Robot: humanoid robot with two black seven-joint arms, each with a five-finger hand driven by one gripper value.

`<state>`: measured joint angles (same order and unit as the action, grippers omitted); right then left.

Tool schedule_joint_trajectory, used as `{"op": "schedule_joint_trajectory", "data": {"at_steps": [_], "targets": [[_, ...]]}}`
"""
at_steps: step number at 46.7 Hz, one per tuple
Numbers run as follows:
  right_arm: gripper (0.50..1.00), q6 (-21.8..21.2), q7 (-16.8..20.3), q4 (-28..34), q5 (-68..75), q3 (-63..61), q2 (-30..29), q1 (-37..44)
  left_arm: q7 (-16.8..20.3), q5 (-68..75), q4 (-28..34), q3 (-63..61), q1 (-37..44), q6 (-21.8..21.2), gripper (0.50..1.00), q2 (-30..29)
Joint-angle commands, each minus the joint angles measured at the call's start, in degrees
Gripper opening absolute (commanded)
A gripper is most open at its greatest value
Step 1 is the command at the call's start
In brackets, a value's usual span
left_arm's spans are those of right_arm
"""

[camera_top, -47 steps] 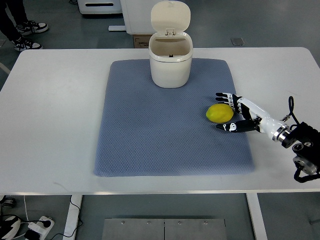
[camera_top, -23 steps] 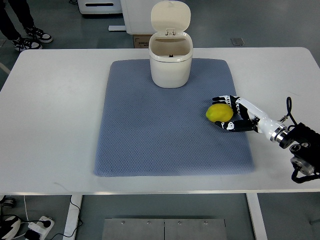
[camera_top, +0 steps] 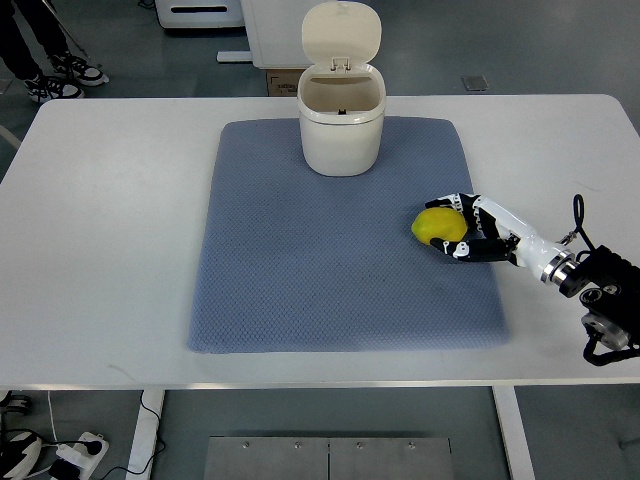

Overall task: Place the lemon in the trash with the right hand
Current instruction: 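Lift the lemon and carry it over the open trash bin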

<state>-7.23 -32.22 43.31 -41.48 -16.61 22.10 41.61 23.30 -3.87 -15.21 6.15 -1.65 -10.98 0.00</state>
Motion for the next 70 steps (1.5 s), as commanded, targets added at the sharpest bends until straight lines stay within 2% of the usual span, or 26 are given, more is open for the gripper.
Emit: {"op": "schedule_joint_trajectory", "data": {"at_steps": [1,12,21,31,38,49,70], "targets": [[0.500,0.4,1.7,-0.1,0.3,-0.4,0.2,0.1,-0.1,0.0,0.0,0.0,0.1,0.0,1.000,0.0],[0.500,0.4,1.8,0.2,0.4,-0.6,2.0,2.9,0.0,0.0,0.0,0.0,0.0,0.0,1.000,0.0],[0.500,0.7,4.1,0.2,0.4,-0.7,3.0,7.4,0.0,0.0,0.0,0.0,0.0,0.0,1.000,0.0],[0.500,1.7,8.6,0.2,0.4,-0.6,2.9,13.6,0.0,0.0,0.0,0.0,0.0,0.0,1.000,0.0],[0.500,4.3,13.2,0.2,0.4,-0.4,2.2,17.5,0.0,0.0,0.0,0.0,0.0,0.0,1.000,0.0],[0.500,5.3,18.9,0.1,-0.1,0.8,0.0,23.2,0.0,0.0,0.0,0.0,0.0,0.0,1.000,0.0],[0.500,10.7,24.7,-1.8,0.0,9.7,-8.0,34.1,-0.1,0.0,0.0,0.0,0.0,0.0,1.000,0.0]]}}
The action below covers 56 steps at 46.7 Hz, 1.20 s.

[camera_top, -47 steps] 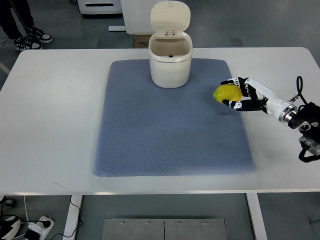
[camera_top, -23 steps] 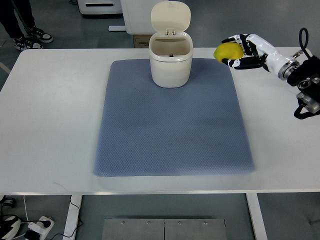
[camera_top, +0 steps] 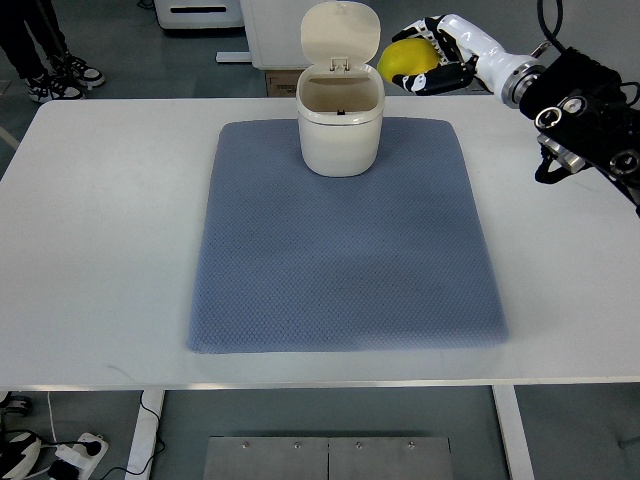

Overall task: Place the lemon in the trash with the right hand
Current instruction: 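Lift the lemon and carry it over the open trash bin, then open the right hand to drop the lemon into the bin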

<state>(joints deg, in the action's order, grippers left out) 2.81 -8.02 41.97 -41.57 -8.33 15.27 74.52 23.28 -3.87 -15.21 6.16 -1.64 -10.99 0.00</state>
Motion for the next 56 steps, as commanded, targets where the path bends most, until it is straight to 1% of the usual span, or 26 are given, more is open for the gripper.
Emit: {"op": "schedule_joint_trajectory", "data": {"at_steps": [1,5,15,21,31,48,56], "targets": [[0.500,1.0,0.8,-0.8,0.1,2.1,-1.6,1.5,0.0,0.0,0.0,0.0,0.0,0.0,1.000,0.0],[0.500,2.2,1.6,-1.9,0.2,3.8,-2.9,2.8,0.0,0.0,0.0,0.0,0.0,0.0,1.000,0.0],[0.500,3.5,3.8,-3.5,0.3,7.1,-5.1,4.6,0.0,0.0,0.0,0.0,0.1,0.0,1.000,0.0],[0.500,4.8,5.1,-5.5,0.3,9.5,-7.5,5.8,0.0,0.0,0.0,0.0,0.0,0.0,1.000,0.0],[0.500,6.4,7.6,-5.7,0.4,11.5,-10.5,6.6,0.0,0.0,0.0,0.0,0.1,0.0,1.000,0.0],[0.500,6.7,7.9,-7.7,0.4,15.4,-12.9,6.8,0.0,0.0,0.0,0.0,0.1,0.0,1.000,0.0],[0.500,6.7,7.9,-9.9,0.4,15.4,-13.9,6.1,0.0,0.0,0.0,0.0,0.0,0.0,1.000,0.0]]}}
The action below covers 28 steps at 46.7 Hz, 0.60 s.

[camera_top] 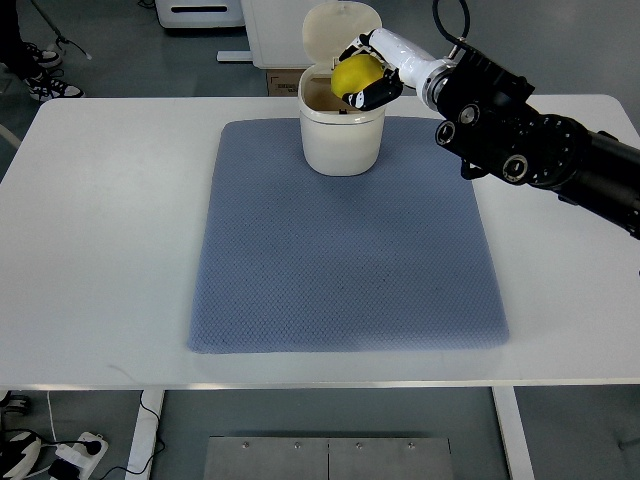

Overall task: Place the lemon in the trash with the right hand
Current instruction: 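Open the right hand to drop the lemon into the bin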

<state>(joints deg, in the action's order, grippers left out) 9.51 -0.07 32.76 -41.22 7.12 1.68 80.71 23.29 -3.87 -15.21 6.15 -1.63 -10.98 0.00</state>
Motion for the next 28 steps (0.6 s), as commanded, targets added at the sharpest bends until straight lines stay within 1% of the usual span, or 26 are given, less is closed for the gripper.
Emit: {"op": "schedule_joint_trajectory", "data": {"at_steps": [1,12,13,15,22,24,28], "targets": [[0.500,0.0,-0.1,-0.9,0.0,0.0,-0.4,-0.3,0.0,0.0,0.0,0.0,0.0,0.0,1.000,0.0],[0.500,1.5,-0.2,-1.1,0.3,-0.1,-0.4,-0.9,0.0,0.0,0.0,0.0,0.0,0.0,1.000,0.0],[0.508,1.5,-0.2,-1.1,0.4,-0.2,-0.4,-0.9,0.0,0.0,0.0,0.0,0.0,0.0,1.000,0.0],[0.554,1.5,-0.2,-1.1,0.5,-0.2,-0.3,-1.0,0.0,0.0,0.0,0.0,0.0,0.0,1.000,0.0],[0.692,1.6,-0.5,-1.0,0.6,-0.4,-0.3,-1.3,0.0,0.0,0.0,0.0,0.0,0.0,1.000,0.0],[0.750,1.6,-0.5,-1.0,0.6,-0.4,-0.3,-1.3,0.0,0.0,0.0,0.0,0.0,0.0,1.000,0.0],[0.824,1.5,-0.6,-0.9,1.0,-0.4,-0.3,-1.3,0.0,0.0,0.0,0.0,0.0,0.0,1.000,0.0]]}}
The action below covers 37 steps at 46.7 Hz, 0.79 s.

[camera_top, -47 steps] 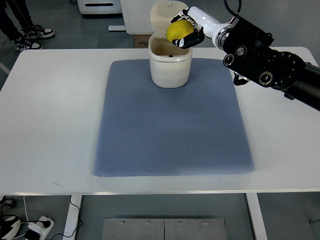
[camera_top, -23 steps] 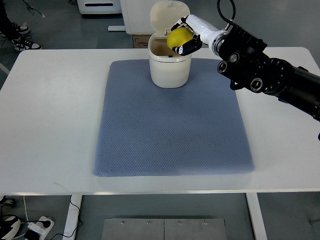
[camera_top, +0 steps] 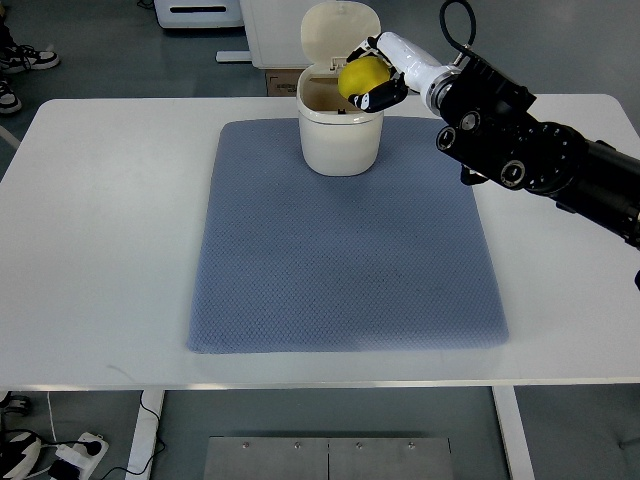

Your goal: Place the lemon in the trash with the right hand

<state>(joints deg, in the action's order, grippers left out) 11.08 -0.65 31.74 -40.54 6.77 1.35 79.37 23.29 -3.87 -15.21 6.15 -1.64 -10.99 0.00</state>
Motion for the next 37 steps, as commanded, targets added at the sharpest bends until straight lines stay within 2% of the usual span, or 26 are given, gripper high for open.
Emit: {"op": "schedule_joint_trajectory", "data": {"at_steps": [1,5,12,25,37], "targets": [[0.849,0.0,-0.1,0.1,0.3,0.0,0.1,0.1,0.0,0.0,0.0,0.0,0.0,0.0,1.000,0.0],[0.926,-0.1,-0.1,0.1,0.4,0.0,0.1,0.1,0.0,0.0,0.0,0.0,0.0,0.0,1.000,0.0],[0.975,-0.1,-0.1,0.3,0.4,-0.1,0.2,-0.2,0.0,0.0,0.0,0.0,0.1,0.0,1.000,0.0],[0.975,-1.1,0.0,0.6,1.3,-0.2,1.2,-0.1,0.0,0.0,0.0,0.0,0.0,0.0,1.000,0.0],[0.972,-4.7,-0.1,4.8,1.9,-0.6,7.5,-0.2,0.0,0.0,0.0,0.0,0.0,0.0,1.000,0.0]]}}
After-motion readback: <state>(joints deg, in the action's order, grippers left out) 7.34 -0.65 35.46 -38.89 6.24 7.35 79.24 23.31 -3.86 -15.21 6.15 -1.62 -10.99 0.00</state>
